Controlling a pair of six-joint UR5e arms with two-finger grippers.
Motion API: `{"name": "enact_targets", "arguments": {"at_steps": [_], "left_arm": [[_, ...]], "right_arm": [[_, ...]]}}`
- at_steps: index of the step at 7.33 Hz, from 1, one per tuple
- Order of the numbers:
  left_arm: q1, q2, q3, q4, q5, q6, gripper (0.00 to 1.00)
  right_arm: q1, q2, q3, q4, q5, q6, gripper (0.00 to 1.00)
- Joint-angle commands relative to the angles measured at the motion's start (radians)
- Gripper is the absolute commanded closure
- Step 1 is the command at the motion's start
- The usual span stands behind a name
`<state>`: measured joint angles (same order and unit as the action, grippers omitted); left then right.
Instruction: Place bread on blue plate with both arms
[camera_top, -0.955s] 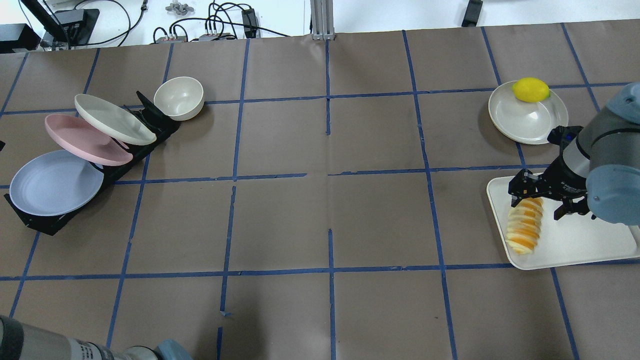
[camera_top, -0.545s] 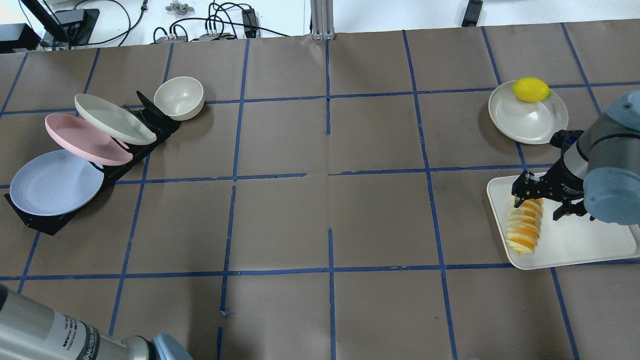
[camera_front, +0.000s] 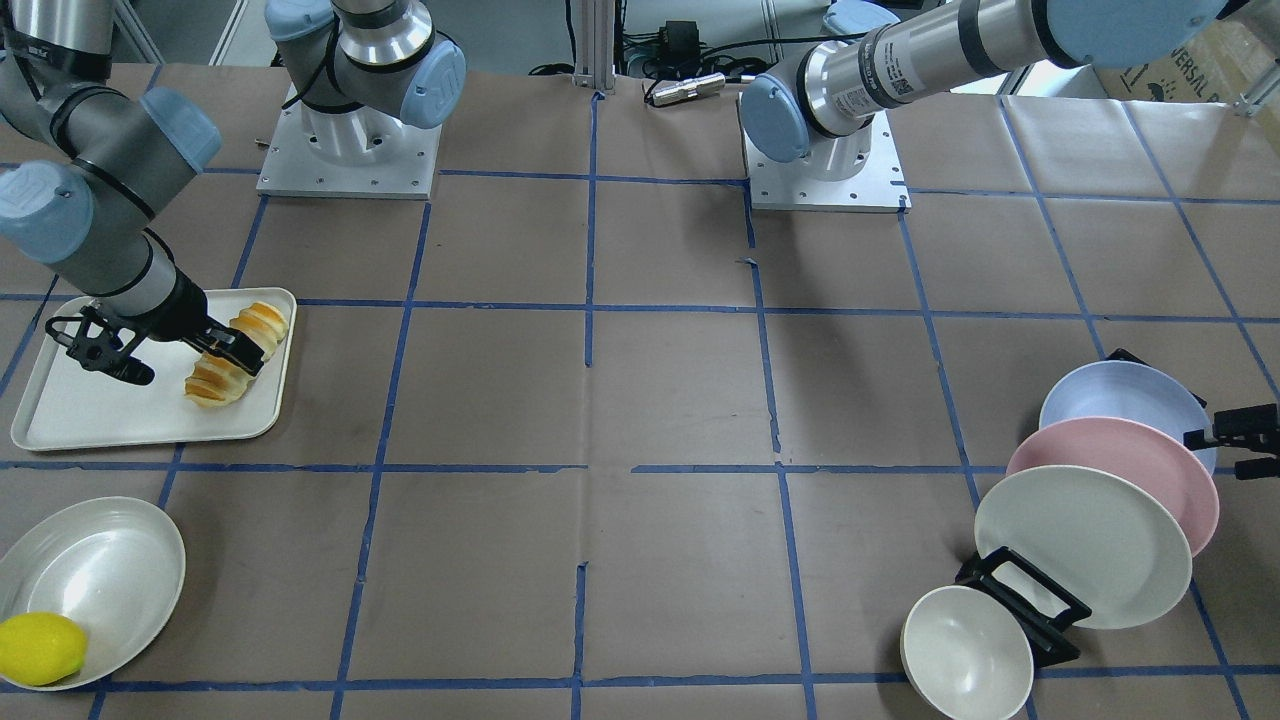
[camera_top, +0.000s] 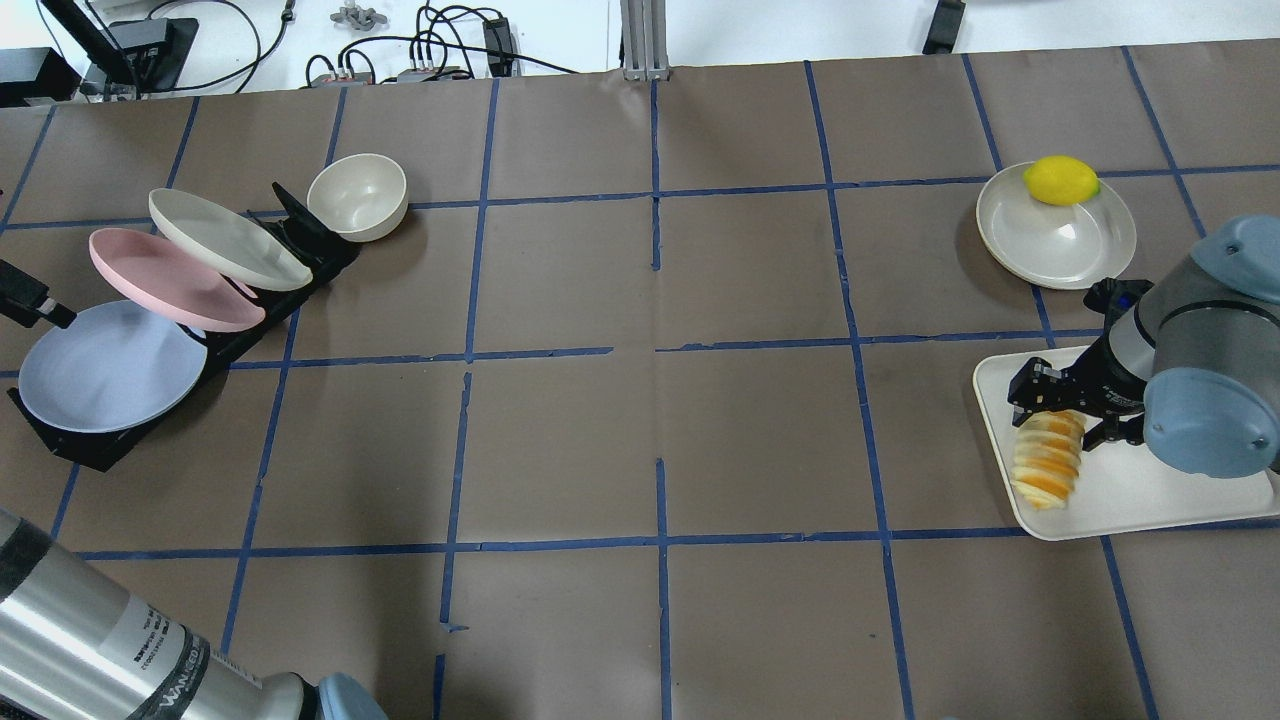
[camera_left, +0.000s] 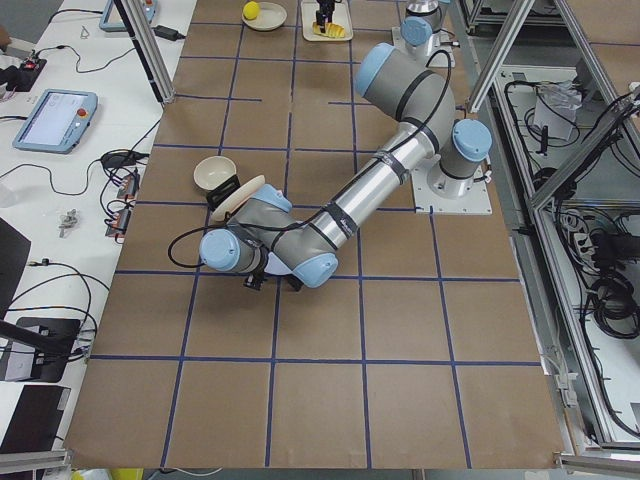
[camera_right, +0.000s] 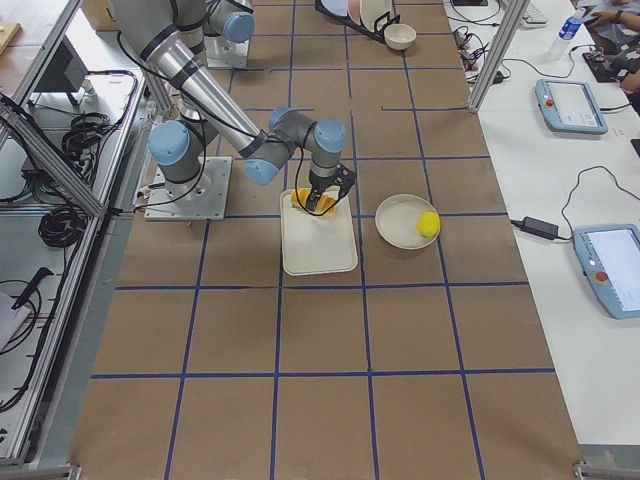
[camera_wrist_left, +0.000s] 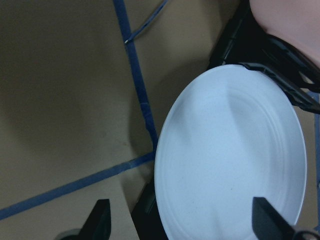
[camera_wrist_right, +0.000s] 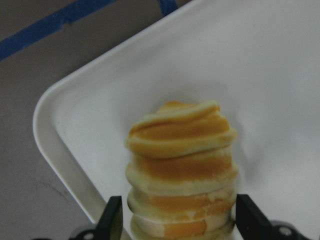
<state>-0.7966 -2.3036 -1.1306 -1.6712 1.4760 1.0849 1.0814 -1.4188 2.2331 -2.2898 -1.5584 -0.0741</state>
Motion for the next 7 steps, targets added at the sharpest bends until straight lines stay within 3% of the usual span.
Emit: {"name": "enact_targets", "arguments": {"at_steps": [1,2,5,6,7], "left_arm": [[-0.006,-0.003,-0.032,0.001,0.003,0.003,0.01],[-0.004,-0.005,-0.028,0.002,0.007,0.004,0.02],[0.016,-0.056,0.002,0.002,0.023,0.018,0.08],[0.016,-0.051,0.002,0.001,0.024,0.018,0.20],[0.016,-0.048,0.002,0.002,0.023,0.018,0.44]], "right_arm": [[0.000,0.001,0.003,-0.011,0.003,-0.010,0.88],[0.000,0.000,0.003,-0.011,0.003,-0.030,0.94],[0.000,0.000,0.005,-0.020,0.001,-0.036,0.95],[0.000,-0.003,0.005,-0.020,0.001,-0.036,0.95],[0.000,-0.009,-0.003,-0.020,-0.002,-0.036,0.94]]}}
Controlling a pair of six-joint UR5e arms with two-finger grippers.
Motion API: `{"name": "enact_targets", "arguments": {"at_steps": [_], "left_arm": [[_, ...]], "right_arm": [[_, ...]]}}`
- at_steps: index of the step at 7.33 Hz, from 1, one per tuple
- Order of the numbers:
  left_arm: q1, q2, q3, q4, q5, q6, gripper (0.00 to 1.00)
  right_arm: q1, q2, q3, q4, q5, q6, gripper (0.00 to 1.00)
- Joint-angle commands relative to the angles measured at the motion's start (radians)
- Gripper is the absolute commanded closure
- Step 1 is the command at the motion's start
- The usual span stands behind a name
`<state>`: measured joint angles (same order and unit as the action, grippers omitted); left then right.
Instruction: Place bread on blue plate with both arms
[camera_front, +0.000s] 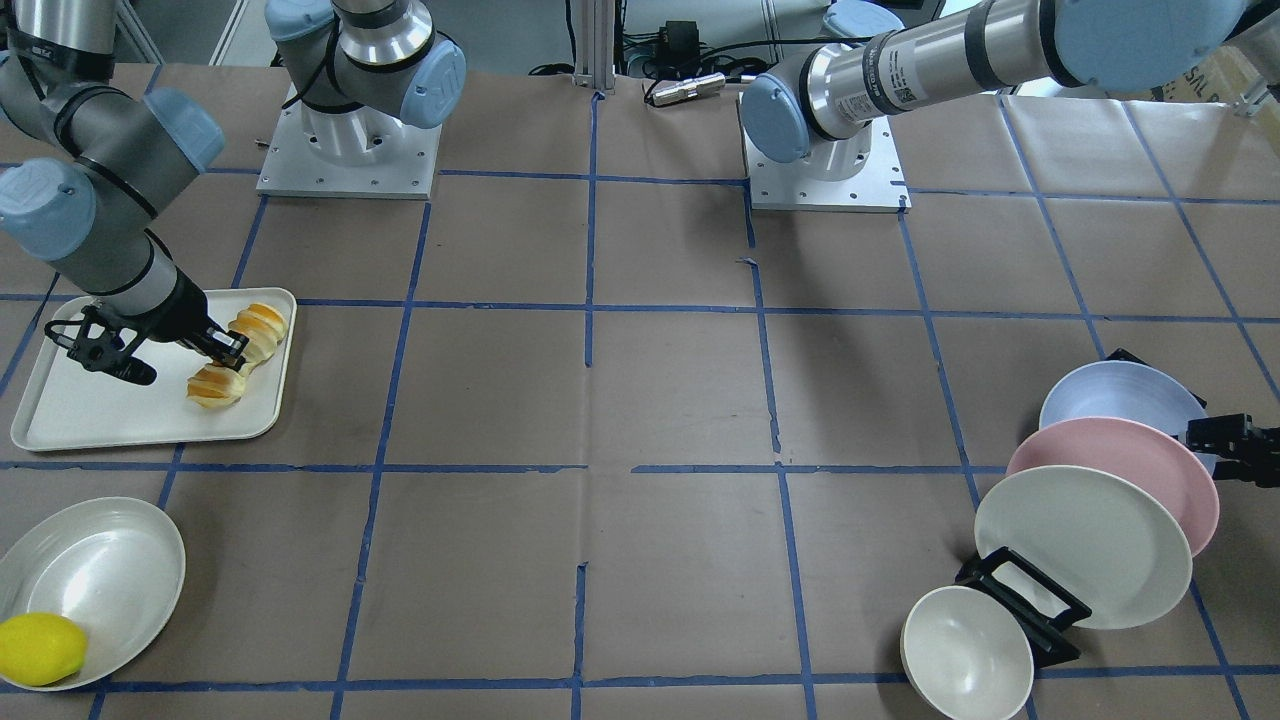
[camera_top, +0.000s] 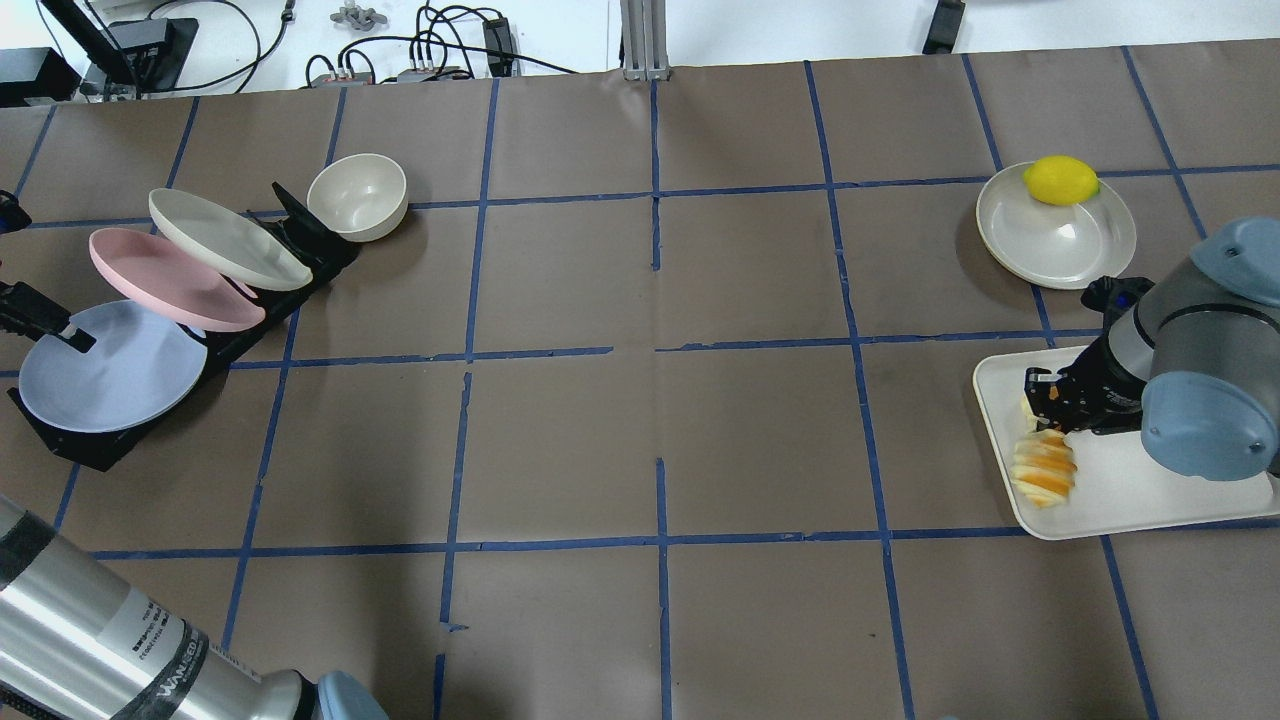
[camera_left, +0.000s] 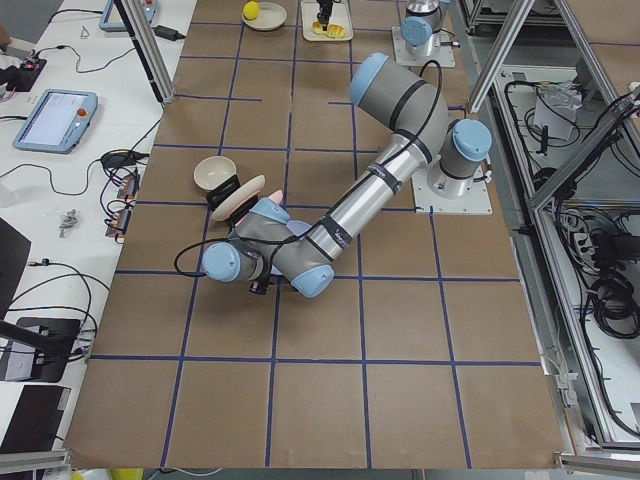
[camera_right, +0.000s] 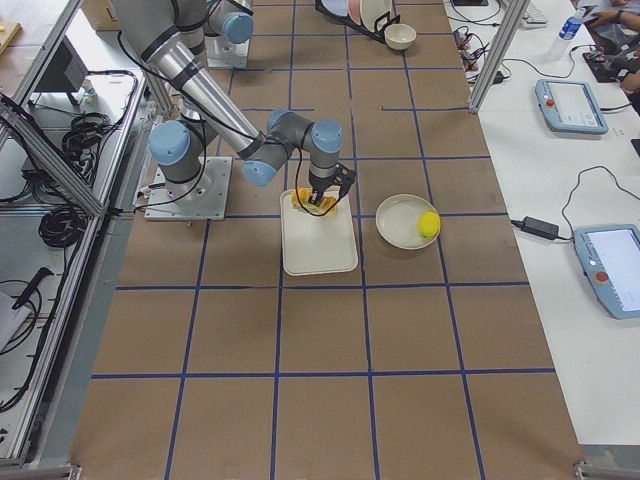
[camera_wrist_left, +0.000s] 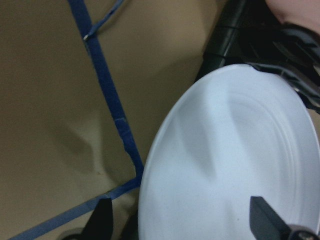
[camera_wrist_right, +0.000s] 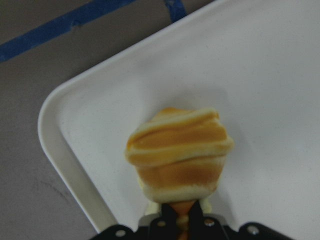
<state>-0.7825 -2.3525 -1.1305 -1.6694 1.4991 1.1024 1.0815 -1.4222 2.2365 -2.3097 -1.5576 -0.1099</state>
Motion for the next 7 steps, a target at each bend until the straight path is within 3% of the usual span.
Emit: {"name": "enact_targets", "arguments": {"at_steps": [1,2,4,5,7], "left_arm": [[0.000,0.002,0.005,-0.007,0.000,0.001,0.64],[0.000,0.002,0.009,-0.010,0.000,0.001,0.76],[-0.001,0.005,0.012,-0.009,0.001,0.001,0.88],[-0.004,0.013,0.033,-0.010,0.003,0.001,0.89],[-0.006,0.019,0.095,-0.073,0.022,0.001,0.89]], "right_arm": [[0.000,-0.017,-0.011,0.001,-0.010,-0.016,0.94],[0.000,-0.058,-0.014,0.019,-0.016,-0.027,0.93],[0.000,-0.130,-0.052,0.151,-0.019,-0.027,0.93],[0.000,-0.179,-0.081,0.242,-0.019,-0.027,0.93],[0.002,-0.314,-0.231,0.564,-0.039,-0.027,0.93]]}}
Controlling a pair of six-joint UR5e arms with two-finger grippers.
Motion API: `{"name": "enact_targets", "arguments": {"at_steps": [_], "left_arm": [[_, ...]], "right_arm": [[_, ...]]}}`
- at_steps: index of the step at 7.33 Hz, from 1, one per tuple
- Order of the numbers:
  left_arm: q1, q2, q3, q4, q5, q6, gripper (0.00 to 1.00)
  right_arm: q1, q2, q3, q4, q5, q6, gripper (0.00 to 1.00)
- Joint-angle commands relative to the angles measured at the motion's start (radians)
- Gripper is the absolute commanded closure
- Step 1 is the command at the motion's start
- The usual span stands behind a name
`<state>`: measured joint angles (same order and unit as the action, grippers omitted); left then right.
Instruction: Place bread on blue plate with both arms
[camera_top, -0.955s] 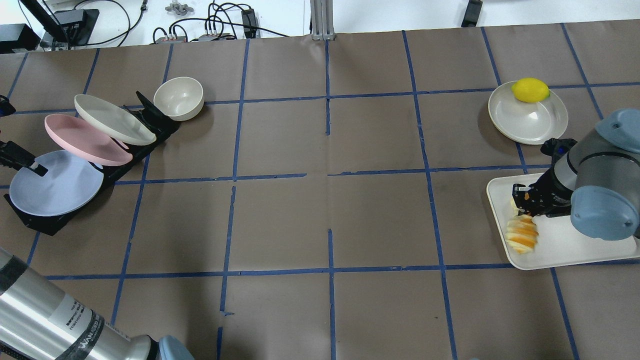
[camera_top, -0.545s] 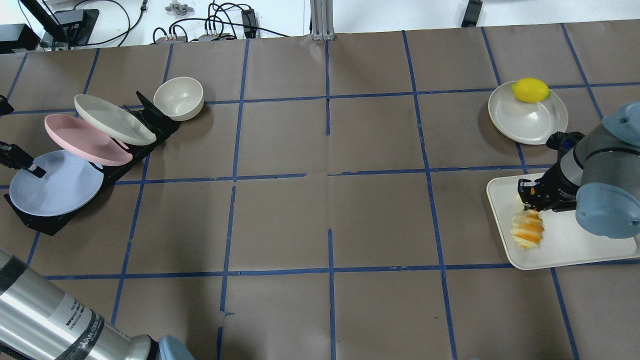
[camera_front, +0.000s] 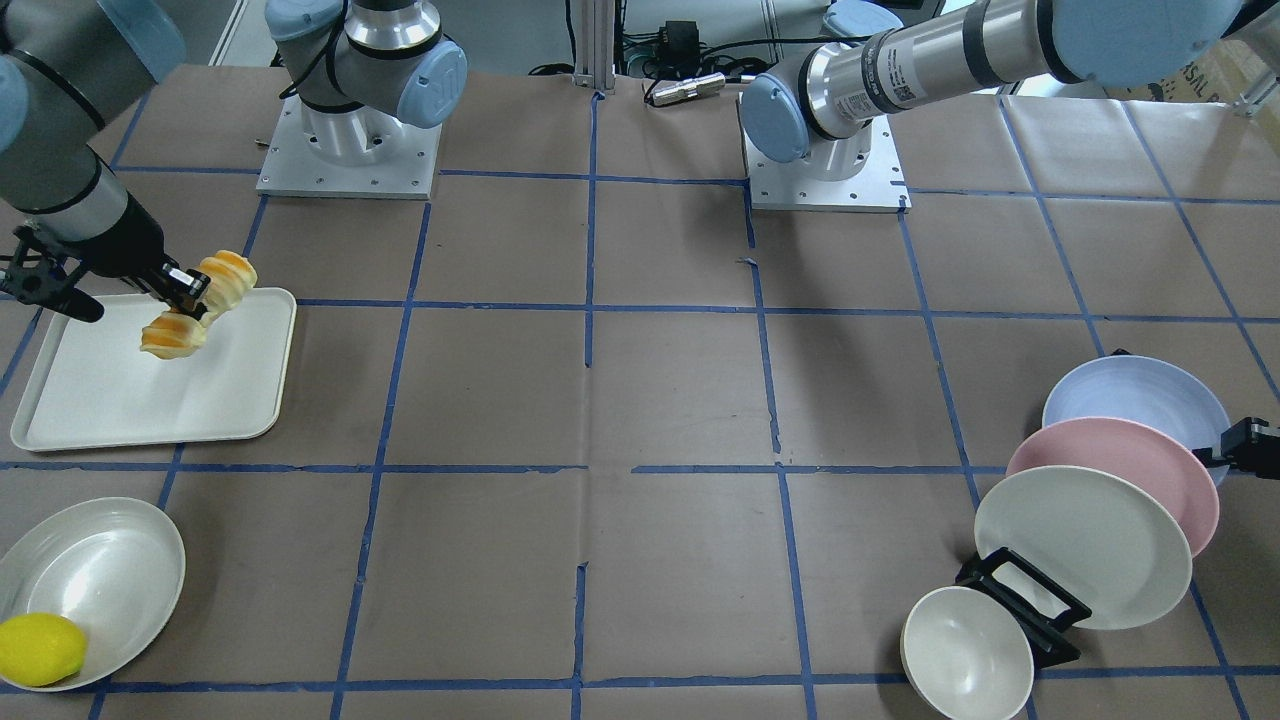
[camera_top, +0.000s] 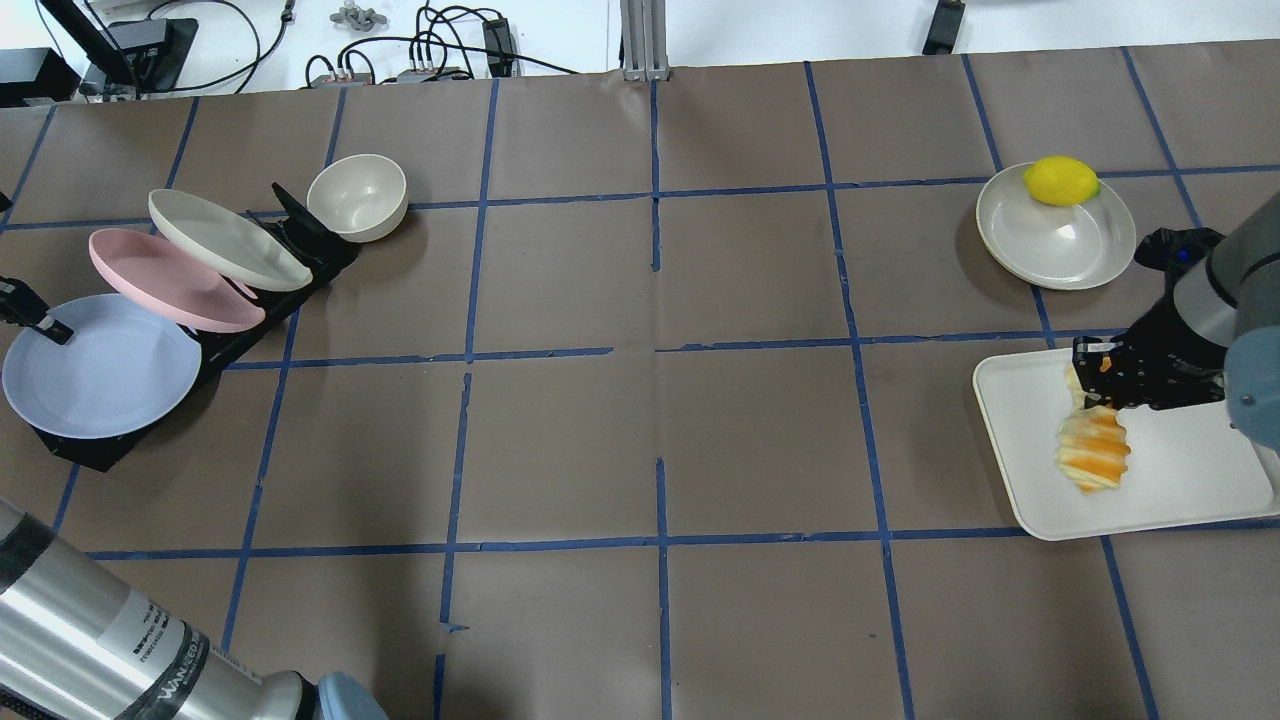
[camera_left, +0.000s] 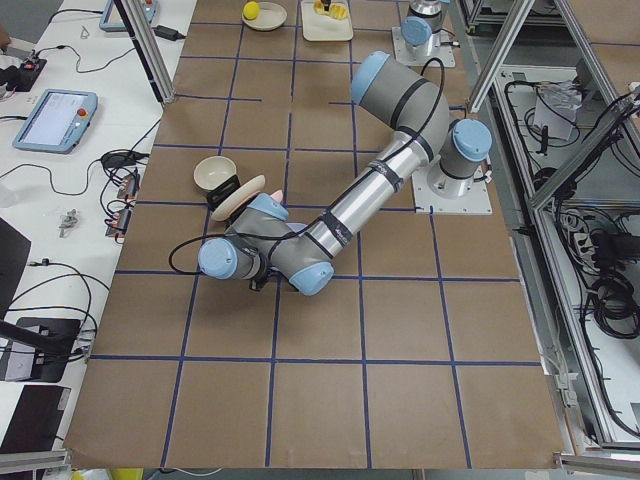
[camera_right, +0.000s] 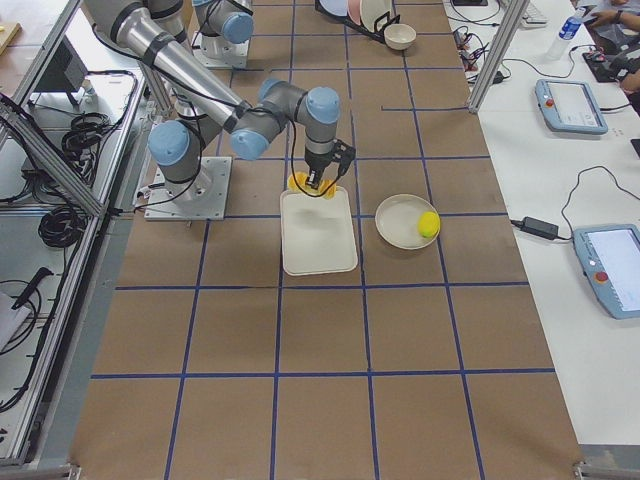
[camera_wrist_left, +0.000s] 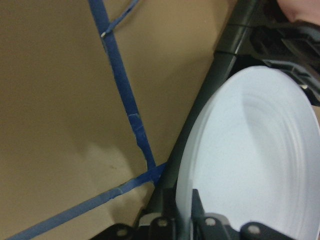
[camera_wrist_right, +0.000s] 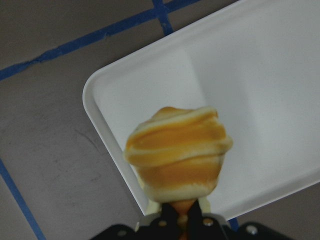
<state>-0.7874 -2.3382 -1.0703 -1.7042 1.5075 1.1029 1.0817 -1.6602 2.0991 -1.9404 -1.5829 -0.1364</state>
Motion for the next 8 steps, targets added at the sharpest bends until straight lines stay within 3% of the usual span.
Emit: {"name": "enact_targets", "arguments": {"at_steps": [1,2,4,6,8], "left_arm": [[0.002,0.017,0.064,-0.073,0.022,0.000,0.89],[0.007,0.039,0.072,-0.113,0.031,0.002,0.89],[0.022,0.130,0.070,-0.218,0.049,0.003,0.89],[0.014,0.221,0.064,-0.304,0.048,0.015,0.89],[-0.028,0.316,0.058,-0.345,0.034,-0.006,0.89]], "right_arm": [[0.000,-0.094,-0.205,0.351,-0.017,0.000,0.93],[0.000,-0.095,-0.296,0.459,-0.035,0.000,0.93],[0.001,-0.086,-0.408,0.552,-0.052,-0.002,0.93],[0.032,-0.050,-0.458,0.545,-0.036,0.001,0.93],[0.162,0.014,-0.532,0.532,-0.039,0.100,0.93]]}}
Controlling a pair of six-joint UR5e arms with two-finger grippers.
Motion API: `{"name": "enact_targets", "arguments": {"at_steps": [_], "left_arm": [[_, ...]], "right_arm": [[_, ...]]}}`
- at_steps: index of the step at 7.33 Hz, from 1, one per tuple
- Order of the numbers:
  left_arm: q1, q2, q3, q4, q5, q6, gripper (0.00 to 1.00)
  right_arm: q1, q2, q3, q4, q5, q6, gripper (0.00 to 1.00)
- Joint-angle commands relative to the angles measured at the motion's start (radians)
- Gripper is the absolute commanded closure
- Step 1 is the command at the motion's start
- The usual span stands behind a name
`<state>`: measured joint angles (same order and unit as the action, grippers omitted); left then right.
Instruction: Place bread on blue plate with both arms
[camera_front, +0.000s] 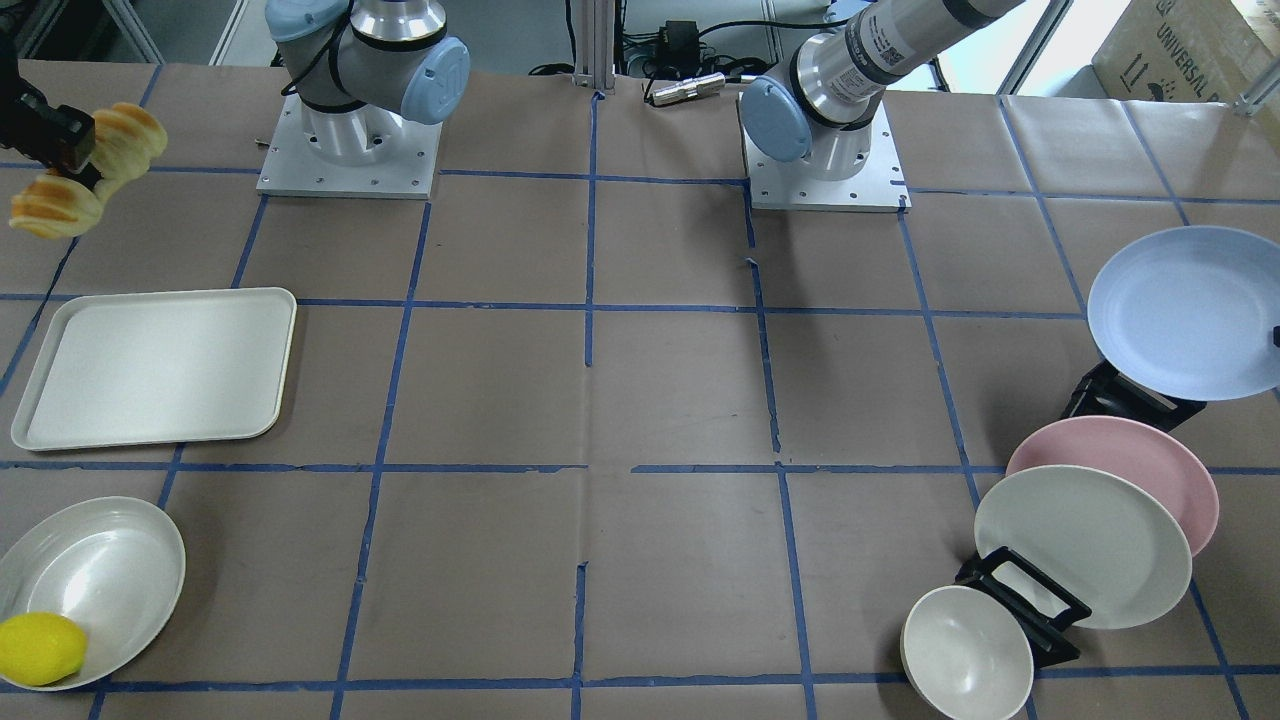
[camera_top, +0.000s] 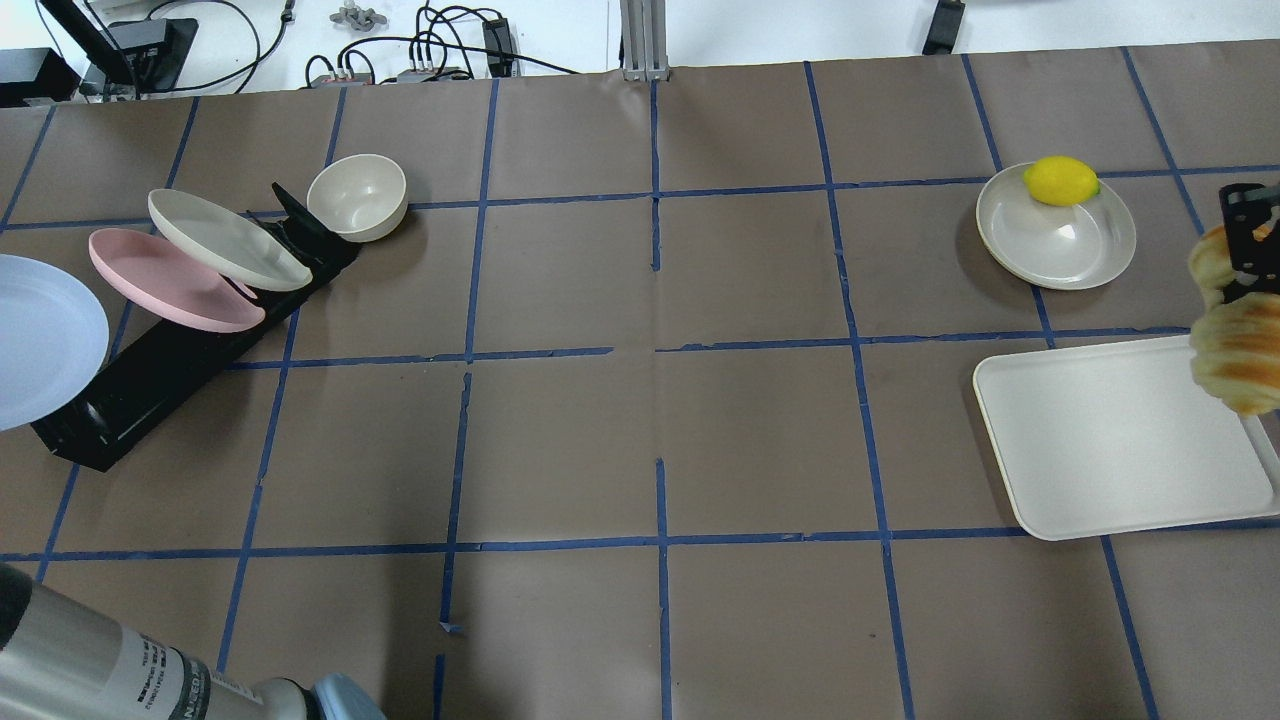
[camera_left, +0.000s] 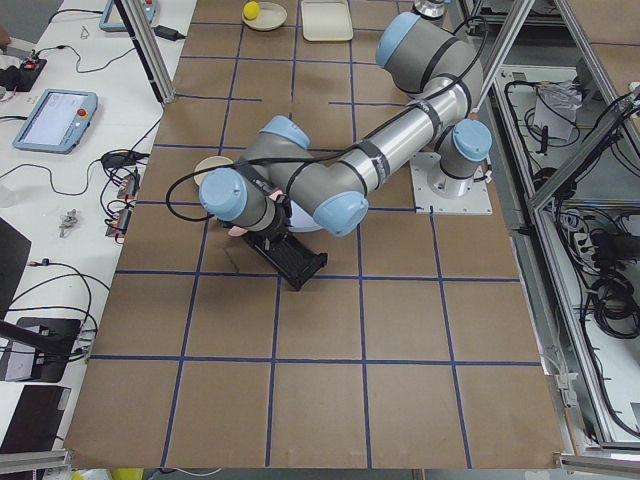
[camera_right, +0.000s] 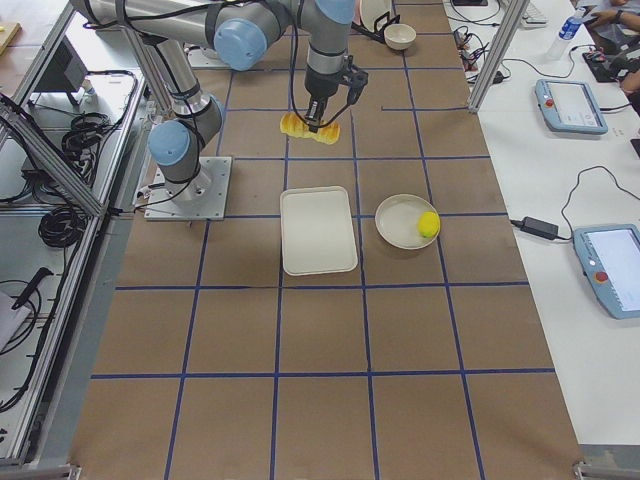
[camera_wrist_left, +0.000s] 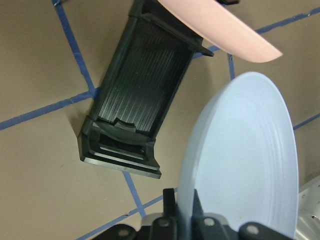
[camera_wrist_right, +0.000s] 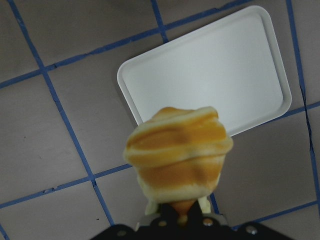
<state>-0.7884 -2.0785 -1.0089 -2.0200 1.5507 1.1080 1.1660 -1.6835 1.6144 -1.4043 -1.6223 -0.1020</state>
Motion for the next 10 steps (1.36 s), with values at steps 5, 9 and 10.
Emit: {"name": "enact_targets", "arguments": {"at_steps": [5,9,10], "left_arm": [[-0.438,0.113,-0.081,-0.045,-0.125,-0.432,0.89],[-0.719,0.192,-0.414,0.299,-0.199,-0.779,0.89],[-0.786,0.186,-0.500,0.440,-0.202,-0.815,0.88]], "right_arm": [[0.426,0.192,-0.224,-0.010,-0.002,0.329,0.93],[0.434,0.234,-0.229,-0.022,-0.004,0.311,0.93],[0.452,0.232,-0.231,-0.019,-0.001,0.306,0.93]]}}
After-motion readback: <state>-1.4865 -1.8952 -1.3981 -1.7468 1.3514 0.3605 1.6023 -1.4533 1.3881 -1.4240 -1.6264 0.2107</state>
